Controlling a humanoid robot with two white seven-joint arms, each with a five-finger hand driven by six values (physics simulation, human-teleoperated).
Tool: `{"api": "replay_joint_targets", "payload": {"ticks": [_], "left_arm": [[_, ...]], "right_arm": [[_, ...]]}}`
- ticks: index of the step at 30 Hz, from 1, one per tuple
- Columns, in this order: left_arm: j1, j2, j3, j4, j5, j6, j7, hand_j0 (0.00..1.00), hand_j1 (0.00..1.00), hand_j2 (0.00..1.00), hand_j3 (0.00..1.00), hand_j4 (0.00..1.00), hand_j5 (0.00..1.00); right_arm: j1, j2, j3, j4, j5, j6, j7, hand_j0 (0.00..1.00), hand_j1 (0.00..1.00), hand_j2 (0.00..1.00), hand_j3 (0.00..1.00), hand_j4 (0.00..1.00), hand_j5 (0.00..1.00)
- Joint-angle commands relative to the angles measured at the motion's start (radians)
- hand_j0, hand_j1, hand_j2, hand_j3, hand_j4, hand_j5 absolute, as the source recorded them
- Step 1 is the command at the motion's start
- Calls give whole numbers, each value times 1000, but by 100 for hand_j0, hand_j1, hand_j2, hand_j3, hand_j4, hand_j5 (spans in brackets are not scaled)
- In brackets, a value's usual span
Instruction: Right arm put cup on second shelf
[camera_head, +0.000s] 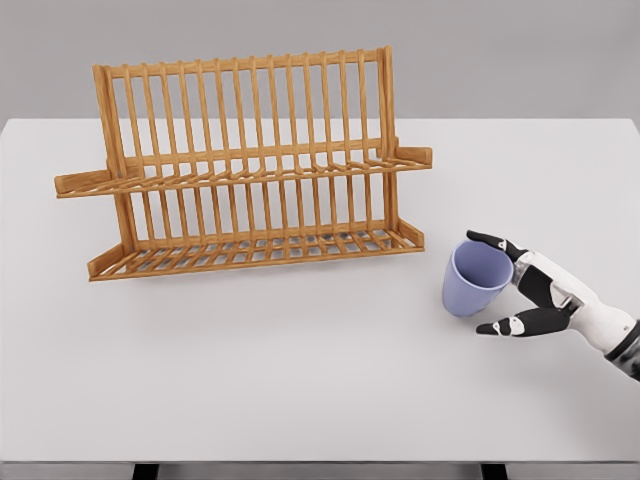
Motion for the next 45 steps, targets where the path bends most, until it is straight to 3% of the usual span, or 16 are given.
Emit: {"api": "replay_joint_targets", "payload": {"ticks": [1, 6, 13, 21, 26, 31, 36, 45], "left_arm": [[0, 0, 0, 0, 0, -1, 0, 100, 100, 100, 100, 100, 100], [0, 0, 0, 0, 0, -1, 0, 100, 100, 100, 100, 100, 100], [0, 0, 0, 0, -1, -1, 0, 100, 100, 100, 100, 100, 100], [0, 0, 0, 0, 0, -1, 0, 100, 100, 100, 100, 100, 100], [0, 0, 0, 0, 0, -1, 0, 100, 100, 100, 100, 100, 100], [-2, 0, 0, 0, 0, -1, 0, 100, 100, 100, 100, 100, 100], [0, 0, 0, 0, 0, 1, 0, 100, 100, 100, 100, 100, 100], [0, 0, 0, 0, 0, 0, 0, 100, 100, 100, 100, 100, 100]], "right_arm": [[0, -1, 2, 2, 19, -1, 5, 84, 84, 84, 84, 84, 84], [-2, -1, -1, 1, 19, 1, 5, 67, 67, 67, 67, 67, 67], [-6, 1, -4, 1, 18, 2, 5, 60, 60, 60, 60, 60, 60], [-44, 1, -7, -10, 15, 2, 5, 60, 60, 60, 60, 60, 60], [-44, -1, -77, -82, 15, 41, 5, 60, 60, 60, 60, 60, 60], [-51, 1, -125, -90, 15, 64, 5, 60, 60, 60, 60, 60, 60], [-103, 1, -130, -131, 15, 87, 5, 60, 60, 60, 60, 60, 60], [-181, 1, -128, -139, 16, 87, 5, 60, 60, 60, 60, 60, 60]]}}
